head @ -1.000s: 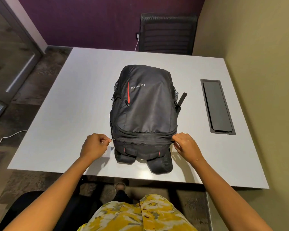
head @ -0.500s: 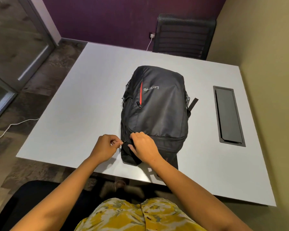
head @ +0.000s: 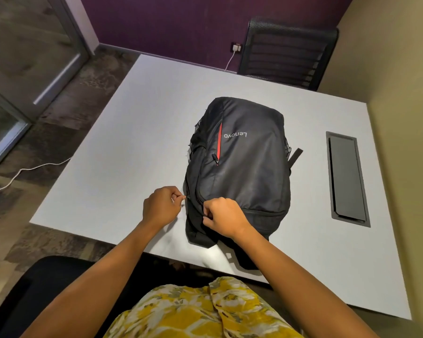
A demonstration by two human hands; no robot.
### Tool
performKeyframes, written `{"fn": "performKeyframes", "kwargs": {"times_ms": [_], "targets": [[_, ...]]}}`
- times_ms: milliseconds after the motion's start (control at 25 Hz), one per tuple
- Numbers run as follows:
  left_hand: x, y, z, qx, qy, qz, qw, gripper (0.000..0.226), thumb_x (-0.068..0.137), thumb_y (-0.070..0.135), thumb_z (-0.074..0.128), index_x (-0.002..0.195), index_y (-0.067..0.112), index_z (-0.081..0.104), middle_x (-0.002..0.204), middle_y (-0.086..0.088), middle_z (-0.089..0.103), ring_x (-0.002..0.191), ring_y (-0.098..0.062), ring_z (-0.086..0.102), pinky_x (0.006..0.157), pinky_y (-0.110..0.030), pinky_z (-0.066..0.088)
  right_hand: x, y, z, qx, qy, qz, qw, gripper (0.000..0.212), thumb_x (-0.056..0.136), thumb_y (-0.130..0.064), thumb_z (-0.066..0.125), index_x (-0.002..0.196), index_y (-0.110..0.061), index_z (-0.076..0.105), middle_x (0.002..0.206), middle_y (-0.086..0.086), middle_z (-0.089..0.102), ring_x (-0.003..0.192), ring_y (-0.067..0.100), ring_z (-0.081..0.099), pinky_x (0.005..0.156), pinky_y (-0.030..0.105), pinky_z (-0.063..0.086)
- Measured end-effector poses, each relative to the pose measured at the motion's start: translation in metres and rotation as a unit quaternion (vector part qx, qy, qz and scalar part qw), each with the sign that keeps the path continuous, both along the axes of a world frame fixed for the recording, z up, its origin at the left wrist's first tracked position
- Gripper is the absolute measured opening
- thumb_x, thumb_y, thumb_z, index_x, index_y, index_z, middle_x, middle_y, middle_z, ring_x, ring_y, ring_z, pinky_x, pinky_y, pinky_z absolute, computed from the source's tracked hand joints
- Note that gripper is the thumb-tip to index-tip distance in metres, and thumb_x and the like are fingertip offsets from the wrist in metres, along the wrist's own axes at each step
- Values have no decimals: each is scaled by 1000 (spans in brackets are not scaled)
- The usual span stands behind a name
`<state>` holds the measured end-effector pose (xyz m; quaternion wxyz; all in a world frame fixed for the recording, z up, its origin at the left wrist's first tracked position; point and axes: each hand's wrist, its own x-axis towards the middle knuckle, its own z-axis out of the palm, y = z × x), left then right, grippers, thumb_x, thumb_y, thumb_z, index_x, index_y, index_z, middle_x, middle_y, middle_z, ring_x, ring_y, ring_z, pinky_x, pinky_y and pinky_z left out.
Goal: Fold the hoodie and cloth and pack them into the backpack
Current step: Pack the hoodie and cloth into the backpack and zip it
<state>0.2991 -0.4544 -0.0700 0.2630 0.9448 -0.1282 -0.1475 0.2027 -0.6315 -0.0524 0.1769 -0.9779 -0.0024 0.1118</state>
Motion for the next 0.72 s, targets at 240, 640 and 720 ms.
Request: {"fn": "performKeyframes", "kwargs": {"times_ms": [240,640,720], "targets": [[45,-17,-6,30,-19,-17,999,14,94,32,63,83,25,70,82,9,70,74,-21,65,66,-29,47,-17,-13,-2,37,10,-36,999,8,79,-25,64,75,-18,61,74,-3,68,66,18,61,65,33,52],[97,-47,-16,104,-57,-30,992,16,96,31,60,94,21,73,92,-1,73,86,-29,67,71,-30,40,-24,-17,0,65,-1,-54,996,9,75,-26,63,72,-19,60,72,-4,66,64,17,59,62,31,48],[100,-56,-16,119,-61,-18,991,16,97,30,60,96,20,73,94,-3,73,88,-30,67,71,-30,40,-25,-19,0,75,2,-55,996,8,73,-26,64,70,-21,59,70,-5,65,63,15,58,61,27,46]]}}
